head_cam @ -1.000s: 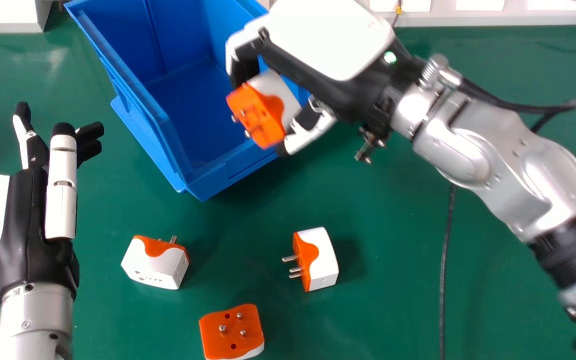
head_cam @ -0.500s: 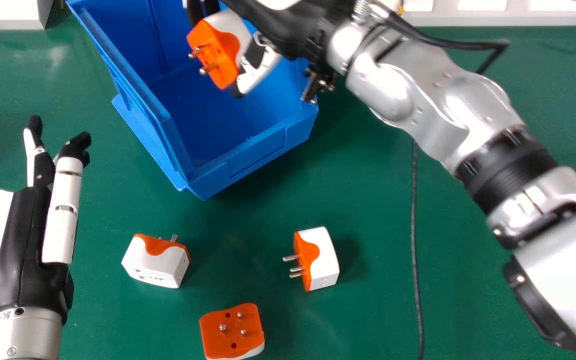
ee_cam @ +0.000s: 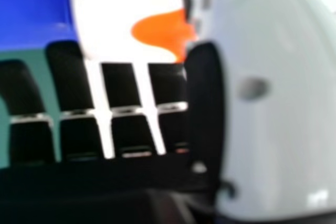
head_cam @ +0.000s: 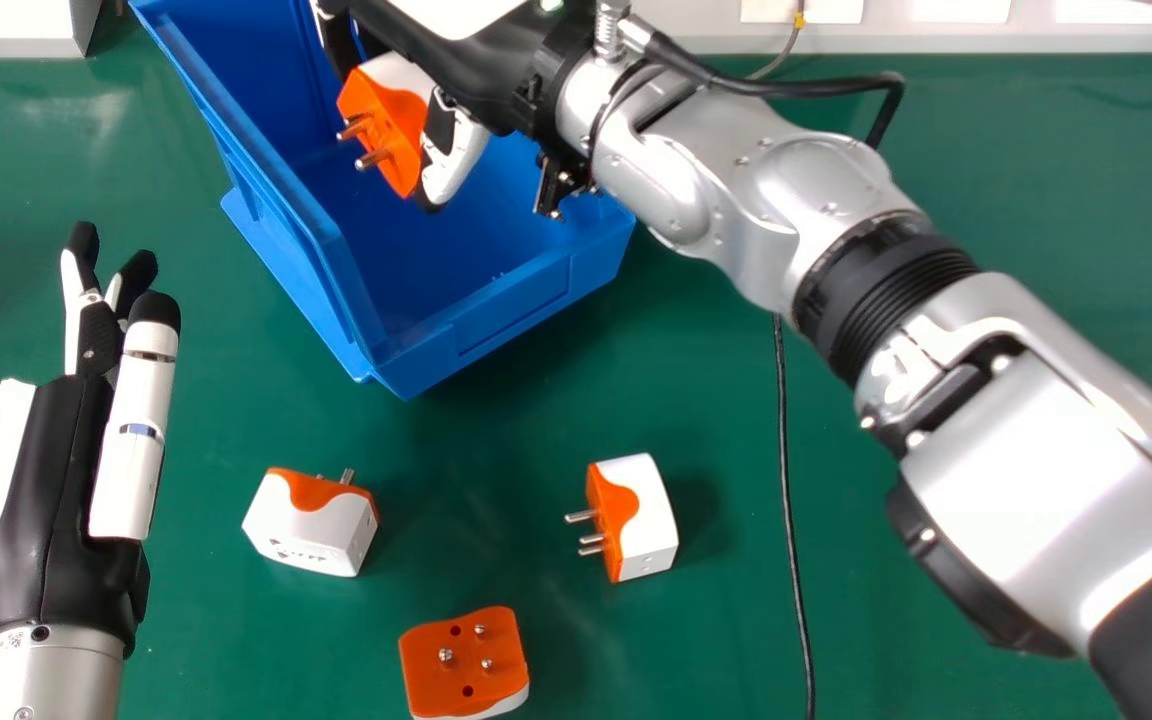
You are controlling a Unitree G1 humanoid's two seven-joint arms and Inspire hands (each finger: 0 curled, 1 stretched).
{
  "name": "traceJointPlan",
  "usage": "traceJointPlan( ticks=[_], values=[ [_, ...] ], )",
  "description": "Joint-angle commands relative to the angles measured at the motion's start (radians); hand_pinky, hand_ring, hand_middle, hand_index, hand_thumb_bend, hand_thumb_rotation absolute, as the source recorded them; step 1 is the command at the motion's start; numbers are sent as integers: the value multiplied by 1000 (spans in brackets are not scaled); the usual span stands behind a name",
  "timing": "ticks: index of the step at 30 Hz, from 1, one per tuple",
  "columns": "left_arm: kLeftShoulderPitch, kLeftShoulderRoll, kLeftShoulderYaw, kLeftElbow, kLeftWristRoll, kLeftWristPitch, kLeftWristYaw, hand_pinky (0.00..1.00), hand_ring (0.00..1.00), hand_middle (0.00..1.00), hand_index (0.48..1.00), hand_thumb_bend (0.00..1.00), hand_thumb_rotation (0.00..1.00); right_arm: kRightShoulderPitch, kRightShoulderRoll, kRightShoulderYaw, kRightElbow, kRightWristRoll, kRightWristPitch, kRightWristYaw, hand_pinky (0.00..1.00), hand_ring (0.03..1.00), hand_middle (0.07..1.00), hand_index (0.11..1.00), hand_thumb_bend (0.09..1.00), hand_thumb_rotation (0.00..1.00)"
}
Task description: Pick all objects and put in blue box
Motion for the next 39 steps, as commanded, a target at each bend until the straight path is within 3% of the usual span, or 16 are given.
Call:
traceJointPlan(
  ticks=[1,4,14,17,25,27,29,34,39],
  values=[
    [4,10,-8,-12,12,-33,-2,1000,996,996,1000,329,1000,-64,9,-5,9,20,15,-7,333,459,516,484,496,0],
    [5,10,-11,-5,17,-42,-2,1000,998,997,1000,338,1000,-63,21,12,26,9,29,-26,336,463,510,478,498,0],
    [12,-1,-21,-18,6,-39,-1,1000,1000,1000,1000,364,1000,-69,53,70,59,-12,86,-34,351,465,502,471,500,0],
    [17,-4,-27,-27,2,-38,-3,1000,1000,1000,1000,372,1000,-61,54,72,62,-5,89,-47,354,461,505,473,500,0],
    [16,-1,-30,-18,0,-43,-5,1000,1000,1000,1000,400,1000,-43,58,85,70,-11,138,-40,354,463,518,481,499,0],
    [15,-1,-31,-18,-1,-42,-6,1000,1000,1000,1000,404,1000,-38,55,55,68,24,128,-16,353,461,516,488,498,0],
    [16,-2,-33,-22,-1,-39,-6,1000,1000,1000,1000,413,1000,-33,55,29,65,59,120,13,386,555,613,491,490,0],
    [14,-2,-34,-23,0,-34,-4,1000,1000,1000,1000,424,1000,-18,53,17,57,80,107,14,623,788,830,742,649,0],
    [14,-2,-37,-23,6,-35,-1,1000,1000,1000,1000,427,1000,-9,48,30,54,72,100,-14,730,886,929,860,690,19]
  ],
)
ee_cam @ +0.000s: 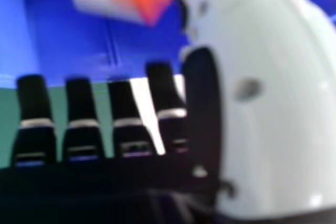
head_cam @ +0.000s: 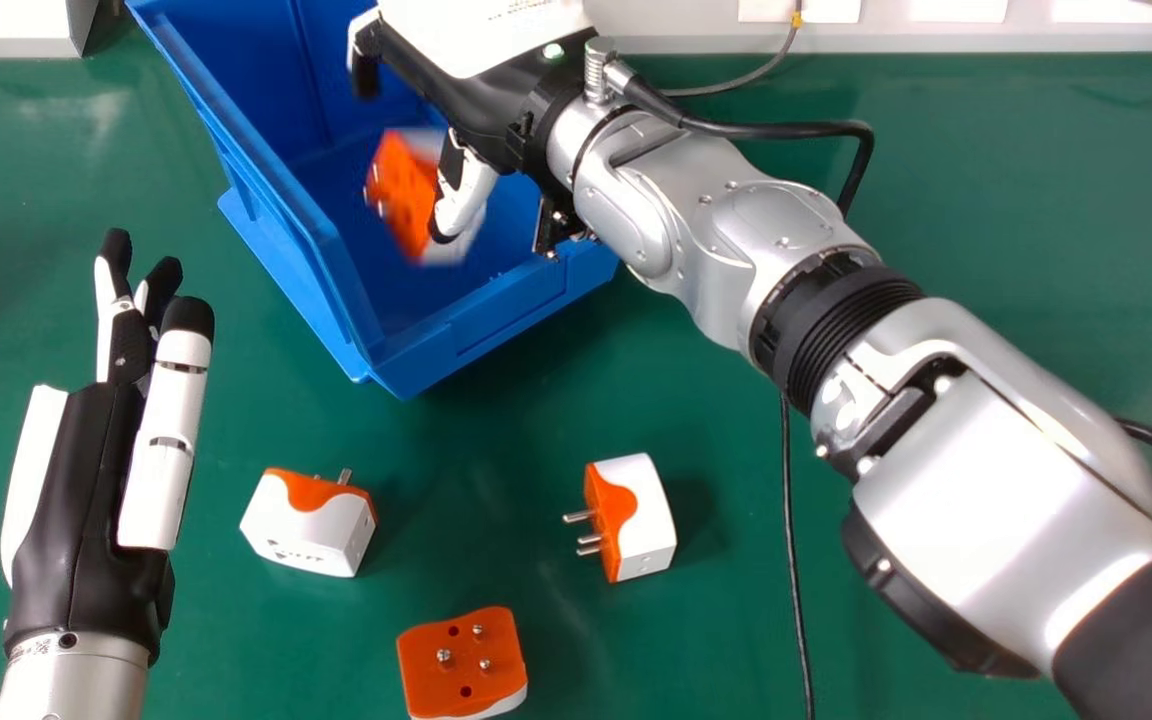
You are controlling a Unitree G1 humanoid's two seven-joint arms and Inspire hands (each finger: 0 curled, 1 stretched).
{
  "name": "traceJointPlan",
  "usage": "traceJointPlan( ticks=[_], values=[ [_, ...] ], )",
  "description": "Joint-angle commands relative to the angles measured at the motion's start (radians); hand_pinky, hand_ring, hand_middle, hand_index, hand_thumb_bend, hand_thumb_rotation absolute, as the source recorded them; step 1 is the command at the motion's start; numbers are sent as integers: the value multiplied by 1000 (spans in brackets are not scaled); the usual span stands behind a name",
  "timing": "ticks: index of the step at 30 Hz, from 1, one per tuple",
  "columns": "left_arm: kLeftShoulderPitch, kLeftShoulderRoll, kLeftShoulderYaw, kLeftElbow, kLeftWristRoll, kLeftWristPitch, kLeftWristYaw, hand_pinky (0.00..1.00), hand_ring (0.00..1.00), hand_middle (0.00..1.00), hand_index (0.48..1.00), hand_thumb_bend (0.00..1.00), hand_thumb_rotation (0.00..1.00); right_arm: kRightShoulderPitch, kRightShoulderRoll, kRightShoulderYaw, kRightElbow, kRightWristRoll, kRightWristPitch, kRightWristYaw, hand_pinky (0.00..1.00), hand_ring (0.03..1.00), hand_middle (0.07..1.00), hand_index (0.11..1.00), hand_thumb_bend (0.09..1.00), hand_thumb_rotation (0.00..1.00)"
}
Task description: Pick all objects and put in blue box
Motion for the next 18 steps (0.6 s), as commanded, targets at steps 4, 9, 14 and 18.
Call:
traceJointPlan(
  ticks=[4,9,14,18],
  values=[
    [-1,5,-4,-28,-2,-16,0,1000,1000,1000,1000,427,1000,-7,-11,-9,-25,15,-14,-42,785,937,977,917,704,71],
    [-5,6,-3,-19,2,-18,2,1000,1000,1000,1000,423,1000,-6,-16,-16,-28,22,-14,-54,803,956,996,937,710,109],
    [-5,7,-4,-20,7,-17,2,1000,1000,1000,1000,415,1000,14,-38,-45,-71,55,-40,-73,802,954,994,939,710,119],
    [-7,8,-6,-19,14,-14,5,1000,1000,1000,1000,410,1000,51,-66,-65,-121,72,-74,-100,799,951,992,940,710,122]
  ],
)
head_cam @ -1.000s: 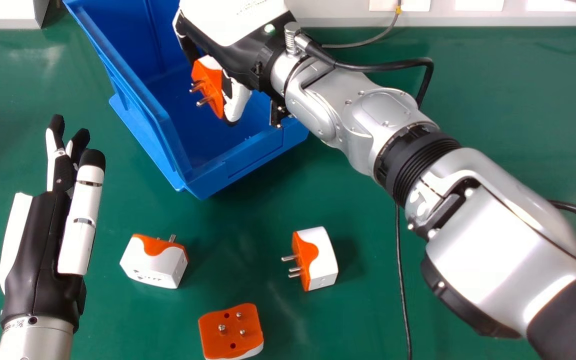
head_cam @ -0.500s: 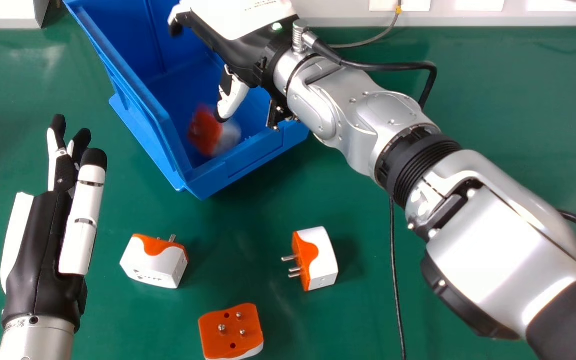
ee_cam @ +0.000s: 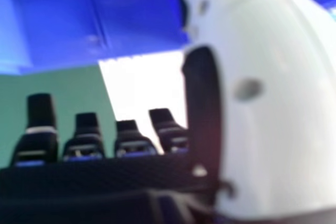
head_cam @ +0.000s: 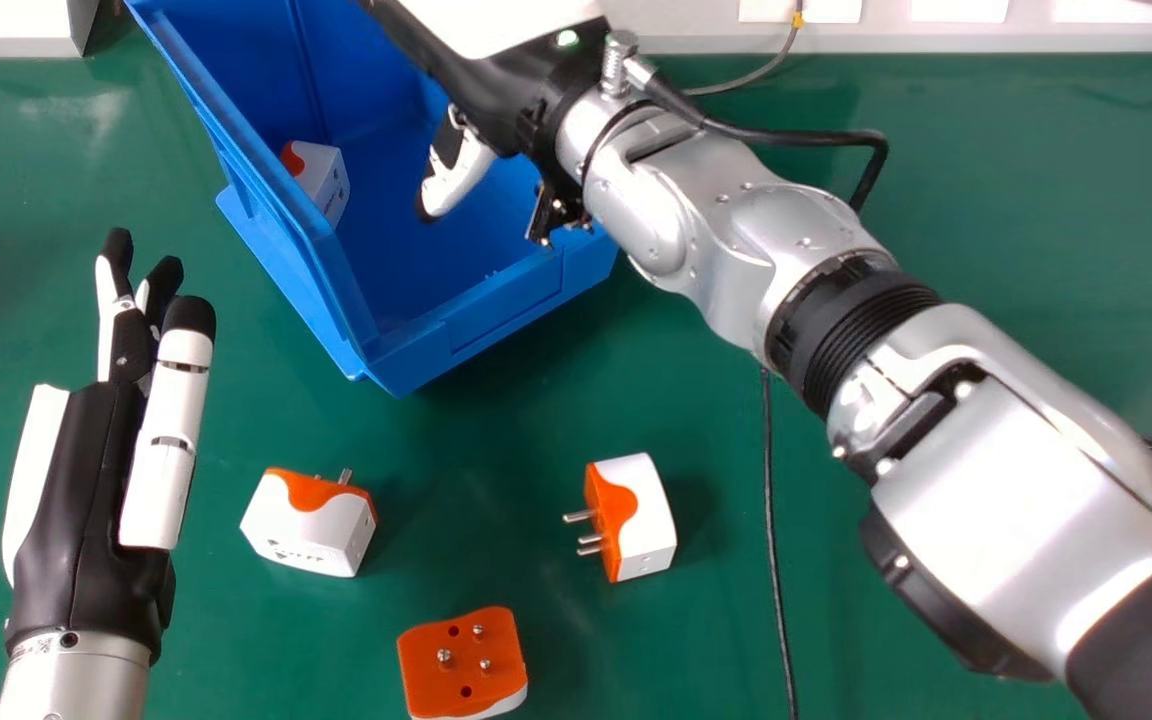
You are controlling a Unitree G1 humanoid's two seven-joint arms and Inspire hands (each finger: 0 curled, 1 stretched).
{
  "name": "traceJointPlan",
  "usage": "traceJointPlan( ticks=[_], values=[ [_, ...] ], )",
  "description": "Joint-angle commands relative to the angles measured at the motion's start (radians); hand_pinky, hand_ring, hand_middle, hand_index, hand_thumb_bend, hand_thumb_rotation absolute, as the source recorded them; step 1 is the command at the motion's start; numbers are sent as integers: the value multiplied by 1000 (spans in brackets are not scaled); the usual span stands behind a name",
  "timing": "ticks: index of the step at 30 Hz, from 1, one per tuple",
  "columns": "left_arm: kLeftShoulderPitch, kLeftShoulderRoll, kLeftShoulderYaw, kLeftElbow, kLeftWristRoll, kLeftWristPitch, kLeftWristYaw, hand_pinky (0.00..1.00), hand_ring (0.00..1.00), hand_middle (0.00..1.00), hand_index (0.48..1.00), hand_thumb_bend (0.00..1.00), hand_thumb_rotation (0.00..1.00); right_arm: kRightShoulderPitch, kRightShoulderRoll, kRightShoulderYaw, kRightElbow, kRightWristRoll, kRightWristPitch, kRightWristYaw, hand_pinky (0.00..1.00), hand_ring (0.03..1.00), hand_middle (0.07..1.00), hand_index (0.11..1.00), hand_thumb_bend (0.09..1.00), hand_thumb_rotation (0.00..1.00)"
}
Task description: Pick all objects and put in blue box
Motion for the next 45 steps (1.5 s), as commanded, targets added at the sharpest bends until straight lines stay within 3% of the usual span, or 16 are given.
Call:
traceJointPlan(
  ticks=[1,8,20,34,45],
  values=[
    [-8,8,-4,-19,4,-13,3,1000,1000,1000,1000,409,1000,22,-35,-24,-58,22,-33,-40,800,951,992,941,711,123],
    [-18,9,-3,-14,7,-4,4,1000,1000,1000,1000,402,1000,309,-194,-63,-468,14,-106,-89,802,933,973,926,730,116],
    [-29,9,-1,-14,6,11,5,1000,1000,1000,1000,383,1000,722,-376,-148,-1004,13,-45,60,799,912,947,894,771,86],
    [-43,12,2,-9,5,26,3,1000,1000,1000,1000,354,1000,948,-482,-217,-1208,18,-59,180,782,904,944,881,727,179],
    [-50,12,3,-7,4,31,3,1000,1000,1000,1000,356,1000,997,-491,-206,-1150,29,-35,287,800,902,943,897,702,218]
  ],
)
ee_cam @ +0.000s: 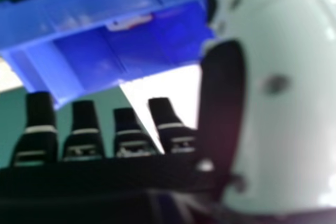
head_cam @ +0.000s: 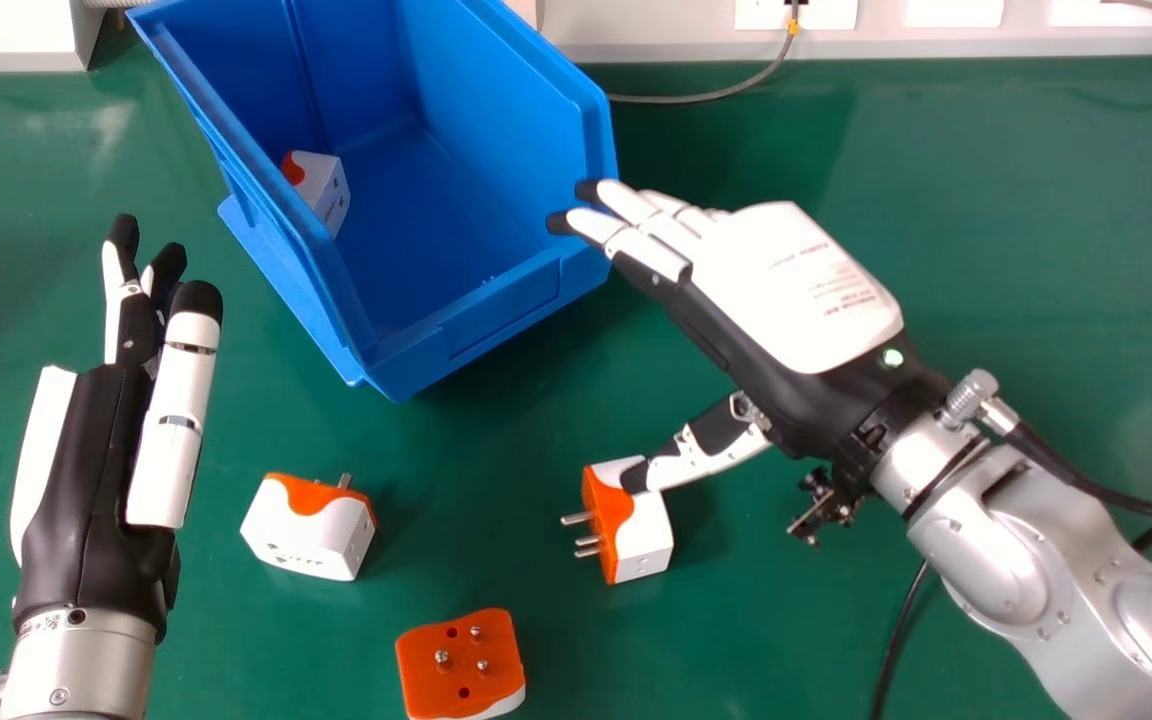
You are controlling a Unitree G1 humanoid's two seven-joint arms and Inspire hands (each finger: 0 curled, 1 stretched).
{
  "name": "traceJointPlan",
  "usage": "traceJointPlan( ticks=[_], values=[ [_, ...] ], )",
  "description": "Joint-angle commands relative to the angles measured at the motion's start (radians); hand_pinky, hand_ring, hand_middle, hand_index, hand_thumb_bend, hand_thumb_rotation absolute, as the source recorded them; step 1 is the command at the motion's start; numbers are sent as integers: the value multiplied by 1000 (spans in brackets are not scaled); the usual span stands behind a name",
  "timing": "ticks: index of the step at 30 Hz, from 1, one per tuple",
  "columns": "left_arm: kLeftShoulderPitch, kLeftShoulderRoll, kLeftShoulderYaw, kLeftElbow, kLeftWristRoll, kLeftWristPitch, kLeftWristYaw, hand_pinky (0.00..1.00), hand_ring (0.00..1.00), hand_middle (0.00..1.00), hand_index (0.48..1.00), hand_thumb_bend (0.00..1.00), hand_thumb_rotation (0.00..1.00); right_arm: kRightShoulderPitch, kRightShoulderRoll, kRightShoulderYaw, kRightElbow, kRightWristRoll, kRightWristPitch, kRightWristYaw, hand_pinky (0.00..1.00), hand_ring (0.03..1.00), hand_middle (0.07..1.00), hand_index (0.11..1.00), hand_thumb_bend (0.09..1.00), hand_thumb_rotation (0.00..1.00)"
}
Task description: Pick all objects and put in blue box
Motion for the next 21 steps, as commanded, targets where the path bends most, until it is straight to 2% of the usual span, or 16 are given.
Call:
traceJointPlan(
  ticks=[1,10,21],
  values=[
    [-7,9,2,-11,-3,-6,2,1000,1000,1000,1000,357,1000,-17,7,-6,25,16,16,26,808,903,943,898,700,215],
    [-7,9,6,-15,-5,1,2,1000,1000,1000,1000,357,1000,-88,53,26,107,3,84,141,876,927,956,917,659,193],
    [-11,7,5,-16,-1,8,7,1000,1000,1000,1000,359,1000,-118,70,30,114,16,111,206,891,931,959,923,619,164]
  ],
)
